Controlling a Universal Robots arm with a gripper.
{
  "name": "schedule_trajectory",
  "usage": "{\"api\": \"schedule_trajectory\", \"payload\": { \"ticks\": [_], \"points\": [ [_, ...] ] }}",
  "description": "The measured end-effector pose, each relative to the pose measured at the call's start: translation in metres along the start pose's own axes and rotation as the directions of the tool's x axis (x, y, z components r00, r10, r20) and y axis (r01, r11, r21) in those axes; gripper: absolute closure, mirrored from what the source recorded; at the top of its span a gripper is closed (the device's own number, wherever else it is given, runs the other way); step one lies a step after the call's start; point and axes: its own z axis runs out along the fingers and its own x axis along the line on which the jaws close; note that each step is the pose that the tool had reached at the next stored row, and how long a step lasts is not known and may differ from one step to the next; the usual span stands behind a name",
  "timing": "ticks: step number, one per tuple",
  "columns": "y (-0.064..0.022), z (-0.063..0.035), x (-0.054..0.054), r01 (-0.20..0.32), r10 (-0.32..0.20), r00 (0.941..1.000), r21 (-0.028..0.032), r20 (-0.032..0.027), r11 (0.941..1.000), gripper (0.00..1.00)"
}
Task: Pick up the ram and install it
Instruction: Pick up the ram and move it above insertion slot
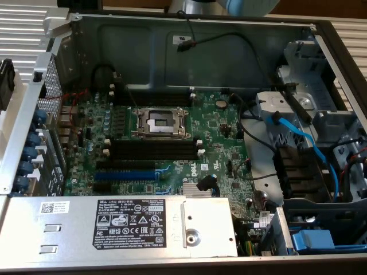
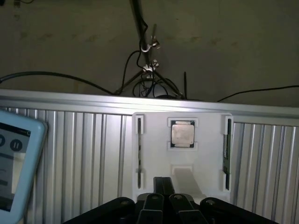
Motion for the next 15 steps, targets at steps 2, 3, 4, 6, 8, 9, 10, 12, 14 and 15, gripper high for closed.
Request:
{"api": "schedule_trajectory", "payload": {
  "ticks": [2, 3, 4, 6, 8, 9, 10, 12, 14, 15],
  "points": [
    [0.0, 0.0, 0.0, 0.0, 0.0, 1.0, 0.0, 0.0, 1.0, 0.9],
    [0.0, 0.0001, 0.0, 0.0, 0.0, 1.0, 0.0001, 0.0001, 1.0, 0.9],
    [0.0001, 0.0005, 0.0, 0.0, 0.0, 1.0, 0.0001, 0.0001, 1.0, 0.9],
    [0.0003, 0.0027, 0.0, 0.0, 0.0, 1.0, 0.0031, 0.0004, 1.0, 0.9],
    [0.0008, 0.0053, 0.001, 0.0, 0.0, 1.0, 0.0051, 0.0029, 1.0, 0.9],
    [0.0012, 0.0068, 0.002, 0.0, 0.0, 1.0, 0.0058, 0.0048, 1.0, 0.9],
    [0.0016, 0.0076, 0.004, 0.0, 0.0, 1.0, 0.0061, 0.0051, 1.0, 0.9],
    [0.0019, 0.0098, 0.008, -0.001, 0.001, 1.0, 0.0061, 0.0066, 1.0, 0.9],
    [0.0014, 0.0171, 0.019, -0.001, 0.001, 0.9998, 0.0067, 0.0183, 1.0, 0.9],
    [-0.0008, 0.0187, 0.02, -0.001, 0.001, 0.9998, 0.0068, 0.0203, 1.0, 0.9]
  ]
}}
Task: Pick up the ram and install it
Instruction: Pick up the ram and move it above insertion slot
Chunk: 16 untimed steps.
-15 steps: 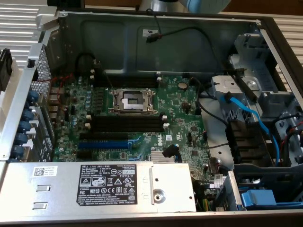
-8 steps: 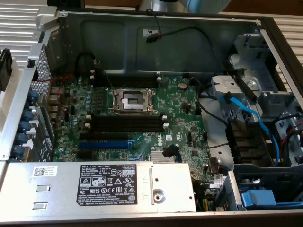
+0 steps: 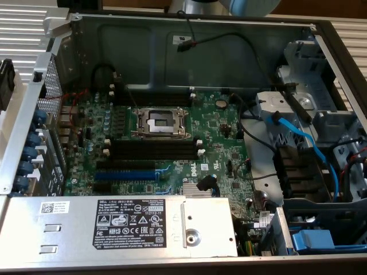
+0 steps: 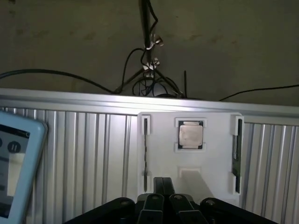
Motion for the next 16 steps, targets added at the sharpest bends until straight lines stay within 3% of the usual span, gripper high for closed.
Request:
{"api": "schedule_trajectory", "payload": {
  "ticks": [4, 6, 10, 13, 15, 16],
  "points": [
    [-0.0141, 0.0049, 0.002, 0.0, 0.0, 1.0, -0.0024, 0.0058, 1.0, 0.9],
    [-0.0198, 0.0066, 0.003, -0.001, 0.001, 1.0, -0.009, 0.0099, 1.0, 0.9],
    [-0.0269, 0.0081, 0.004, -0.001, 0.002, 0.9997, -0.0433, 0.0261, 0.9991, 0.9],
    [-0.0326, 0.01, 0.006, 0.0, 0.002, 0.9995, -0.068, 0.0313, 0.9977, 0.9],
    [-0.0366, 0.0122, 0.008, 0.0, 0.003, 0.9995, -0.0763, 0.0317, 0.9971, 0.9],
    [-0.0379, 0.014, 0.01, 0.0, 0.003, 0.9995, -0.0774, 0.0319, 0.997, 0.9]
  ]
}}
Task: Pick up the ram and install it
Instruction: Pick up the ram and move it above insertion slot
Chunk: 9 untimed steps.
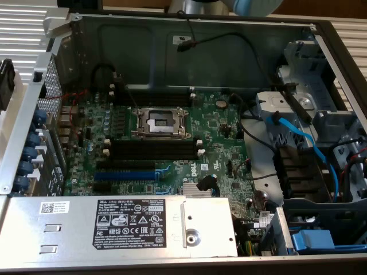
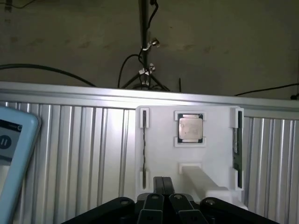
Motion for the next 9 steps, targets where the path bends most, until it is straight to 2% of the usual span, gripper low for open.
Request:
{"api": "schedule_trajectory", "payload": {
  "ticks": [9],
  "points": [
    [-0.0024, 0.0162, 0.006, 0.0, 0.0, 1.0, -0.0006, 0.0001, 1.0, 0.9]
  ]
}}
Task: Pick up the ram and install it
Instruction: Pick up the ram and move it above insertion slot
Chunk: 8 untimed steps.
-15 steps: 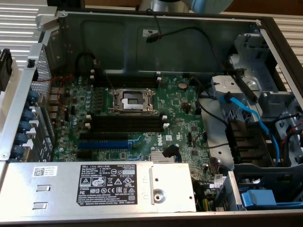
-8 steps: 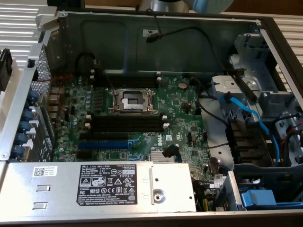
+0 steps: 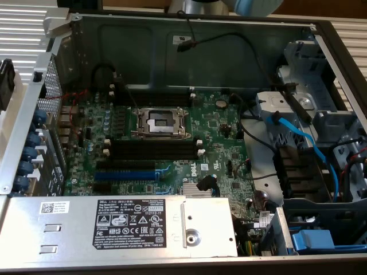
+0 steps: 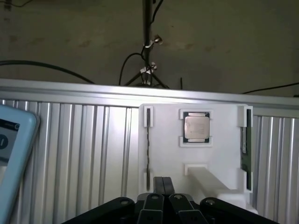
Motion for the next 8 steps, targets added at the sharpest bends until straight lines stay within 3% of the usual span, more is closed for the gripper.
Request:
{"api": "schedule_trajectory", "payload": {
  "ticks": [8],
  "points": [
    [-0.0007, 0.0164, 0.0, 0.0, 0.0, 1.0, 0.0, -0.0001, 1.0, 0.9]
  ]
}}
